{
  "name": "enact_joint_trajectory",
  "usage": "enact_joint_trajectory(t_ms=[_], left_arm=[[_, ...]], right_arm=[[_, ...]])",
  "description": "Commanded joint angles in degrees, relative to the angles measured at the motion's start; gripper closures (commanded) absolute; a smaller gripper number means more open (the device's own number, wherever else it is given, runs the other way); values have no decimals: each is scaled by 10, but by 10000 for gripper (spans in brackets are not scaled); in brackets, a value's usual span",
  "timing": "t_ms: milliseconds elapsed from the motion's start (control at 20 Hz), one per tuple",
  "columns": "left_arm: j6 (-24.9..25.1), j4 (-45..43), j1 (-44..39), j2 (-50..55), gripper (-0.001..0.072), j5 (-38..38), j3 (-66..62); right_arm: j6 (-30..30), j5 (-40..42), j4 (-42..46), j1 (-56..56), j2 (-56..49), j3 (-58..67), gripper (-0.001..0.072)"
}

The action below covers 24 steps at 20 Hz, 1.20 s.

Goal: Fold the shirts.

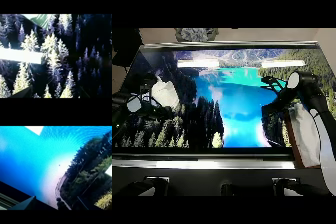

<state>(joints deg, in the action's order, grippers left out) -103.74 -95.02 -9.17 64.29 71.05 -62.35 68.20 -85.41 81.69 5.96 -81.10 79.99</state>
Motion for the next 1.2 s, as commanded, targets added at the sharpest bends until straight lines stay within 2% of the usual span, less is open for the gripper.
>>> enact_joint_trajectory(t_ms=[0,600,1050,1100,1150], left_arm=[[0,0,0,0,40,0,0],[0,0,0,0,40,0,0],[0,2,0,25,39,-14,0],[0,2,0,29,39,-28,0],[5,-9,3,34,1,-72,0]], right_arm=[[0,0,0,1,0,0,100],[0,0,0,1,0,0,100],[0,108,2,1,0,0,98],[0,134,9,1,0,0,98],[0,154,18,1,0,0,99]])
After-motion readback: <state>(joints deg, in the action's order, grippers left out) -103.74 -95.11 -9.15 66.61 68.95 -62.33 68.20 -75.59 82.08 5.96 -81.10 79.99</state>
